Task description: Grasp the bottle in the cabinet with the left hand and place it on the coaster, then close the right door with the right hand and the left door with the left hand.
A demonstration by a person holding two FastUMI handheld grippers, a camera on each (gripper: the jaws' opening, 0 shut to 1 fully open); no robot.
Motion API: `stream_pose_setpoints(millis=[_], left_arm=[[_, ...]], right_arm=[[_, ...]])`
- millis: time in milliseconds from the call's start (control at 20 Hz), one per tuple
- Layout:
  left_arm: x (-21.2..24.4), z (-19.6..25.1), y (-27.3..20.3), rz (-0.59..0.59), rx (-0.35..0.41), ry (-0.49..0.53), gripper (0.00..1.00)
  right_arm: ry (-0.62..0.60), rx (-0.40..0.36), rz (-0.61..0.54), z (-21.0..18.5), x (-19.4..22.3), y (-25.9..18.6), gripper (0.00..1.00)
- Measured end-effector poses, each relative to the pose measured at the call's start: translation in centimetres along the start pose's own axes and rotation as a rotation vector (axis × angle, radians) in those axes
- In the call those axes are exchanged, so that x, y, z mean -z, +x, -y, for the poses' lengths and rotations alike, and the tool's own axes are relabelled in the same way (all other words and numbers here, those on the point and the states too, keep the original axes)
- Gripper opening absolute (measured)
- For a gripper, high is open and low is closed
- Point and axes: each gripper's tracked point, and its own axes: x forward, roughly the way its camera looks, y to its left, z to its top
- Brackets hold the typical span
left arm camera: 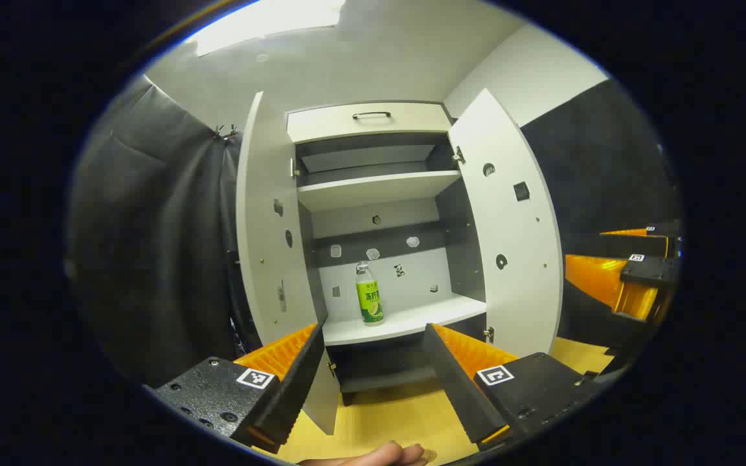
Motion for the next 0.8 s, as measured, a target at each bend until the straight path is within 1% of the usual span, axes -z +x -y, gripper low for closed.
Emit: stream_pose_setpoints(millis=[100,150,250,300,350,450,500,550,650,700,750,800], left_arm=[[-1.7,-0.6,-0.4,0.002,-0.02,-0.031,0.98],[-2.4,-0.8,-0.4,0.001,-0.031,-0.04,0.98],[-3.3,-0.6,-0.3,-0.009,-0.042,-0.06,0.98],[-3.5,-0.3,-0.2,-0.019,-0.048,-0.068,0.98],[-3.7,-0.2,-0.3,-0.027,-0.056,-0.073,0.98],[-4.0,0.1,-0.3,-0.036,-0.076,-0.069,0.98],[-3.8,0.3,-0.5,-0.043,-0.084,-0.062,0.98],[-3.7,0.6,-0.8,-0.045,-0.089,-0.055,0.98],[-3.3,0.9,-1.2,-0.055,-0.107,-0.037,0.98],[-3.2,0.9,-1.5,-0.056,-0.118,-0.032,0.98],[-3.1,1.0,-1.7,-0.059,-0.128,-0.031,0.98],[-2.9,1.1,-2.0,-0.066,-0.134,-0.031,0.98]], right_arm=[[-0.001,-0.028,0.003,-0.4,-1.1,0.1,0.95],[0.015,-0.029,-0.003,0.0,-1.6,0.1,0.93],[0.051,-0.019,-0.016,1.0,-2.1,0.7,0.93],[0.055,-0.015,-0.017,1.6,-2.3,0.8,0.96],[0.052,-0.005,-0.008,2.2,-2.5,0.9,0.95],[0.048,-0.016,-0.005,3.1,-2.4,1.0,0.96],[0.05,-0.032,-0.007,3.1,-2.2,0.9,0.93],[0.051,-0.042,-0.006,3.5,-2.1,0.8,0.95],[0.048,-0.061,-0.002,4.2,-1.9,0.6,0.96],[0.048,-0.073,0.0,4.4,-1.9,0.4,0.99],[0.053,-0.083,0.002,4.5,-1.8,0.2,0.99],[0.057,-0.09,0.001,4.6,-1.8,-0.1,0.95]])
